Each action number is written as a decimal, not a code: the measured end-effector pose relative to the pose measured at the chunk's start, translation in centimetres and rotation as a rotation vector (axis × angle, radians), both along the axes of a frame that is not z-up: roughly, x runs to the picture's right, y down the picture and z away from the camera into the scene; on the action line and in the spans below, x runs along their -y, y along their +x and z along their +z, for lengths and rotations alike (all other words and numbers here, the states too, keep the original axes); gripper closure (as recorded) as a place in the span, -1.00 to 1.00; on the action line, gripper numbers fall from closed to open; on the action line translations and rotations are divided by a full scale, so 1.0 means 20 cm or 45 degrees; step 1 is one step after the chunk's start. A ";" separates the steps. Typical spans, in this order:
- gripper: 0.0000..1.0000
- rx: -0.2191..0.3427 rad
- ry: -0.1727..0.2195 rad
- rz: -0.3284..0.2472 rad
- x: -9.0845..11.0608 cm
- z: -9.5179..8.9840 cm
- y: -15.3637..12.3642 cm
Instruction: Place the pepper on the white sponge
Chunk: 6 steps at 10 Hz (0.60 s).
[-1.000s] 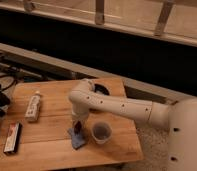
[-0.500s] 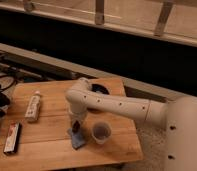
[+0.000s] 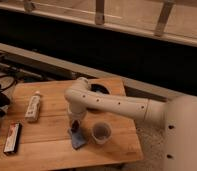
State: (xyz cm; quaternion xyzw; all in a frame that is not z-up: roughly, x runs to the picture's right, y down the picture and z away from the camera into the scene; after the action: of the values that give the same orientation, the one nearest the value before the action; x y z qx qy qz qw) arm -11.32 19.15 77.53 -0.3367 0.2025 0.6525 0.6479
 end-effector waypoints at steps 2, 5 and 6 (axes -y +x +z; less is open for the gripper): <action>0.34 0.000 0.000 0.003 -0.01 -0.01 0.03; 0.22 0.013 0.004 -0.006 0.01 0.00 -0.04; 0.16 0.009 0.002 -0.008 0.00 0.00 -0.02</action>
State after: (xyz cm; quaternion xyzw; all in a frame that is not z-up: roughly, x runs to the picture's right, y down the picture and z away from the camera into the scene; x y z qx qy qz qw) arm -11.71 19.05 77.45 -0.3378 0.2007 0.6496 0.6509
